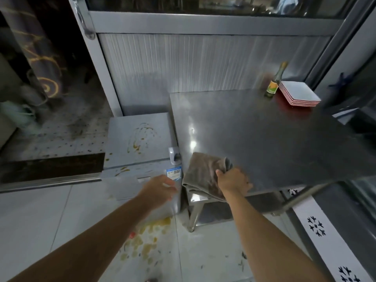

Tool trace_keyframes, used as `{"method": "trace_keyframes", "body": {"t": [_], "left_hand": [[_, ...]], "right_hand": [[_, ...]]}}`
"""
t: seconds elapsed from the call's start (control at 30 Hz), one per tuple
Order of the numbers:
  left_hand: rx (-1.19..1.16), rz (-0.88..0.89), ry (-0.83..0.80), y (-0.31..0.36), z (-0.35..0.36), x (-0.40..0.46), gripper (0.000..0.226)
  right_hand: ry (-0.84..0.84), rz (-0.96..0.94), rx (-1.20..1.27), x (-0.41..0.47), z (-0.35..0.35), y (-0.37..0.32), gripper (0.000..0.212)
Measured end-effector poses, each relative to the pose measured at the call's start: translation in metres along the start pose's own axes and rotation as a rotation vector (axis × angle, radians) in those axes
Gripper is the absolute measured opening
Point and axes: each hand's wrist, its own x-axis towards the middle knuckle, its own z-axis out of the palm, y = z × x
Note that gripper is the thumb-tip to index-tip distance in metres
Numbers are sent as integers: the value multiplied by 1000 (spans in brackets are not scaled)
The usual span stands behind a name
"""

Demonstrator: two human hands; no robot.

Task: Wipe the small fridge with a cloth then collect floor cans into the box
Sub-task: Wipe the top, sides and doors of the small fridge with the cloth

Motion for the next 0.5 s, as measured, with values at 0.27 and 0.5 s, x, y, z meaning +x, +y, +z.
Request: {"method": "trace_keyframes", "body": {"t": [0.27,0.5], "left_hand": [[-37,-72,-1,13,-14,11,4],[-227,-163,70,18,-57,-12,7]], "right_hand": [[-184,11,225,6,-1,-18,32],[-368,-200,689,-26,-42,-91,18]]}}
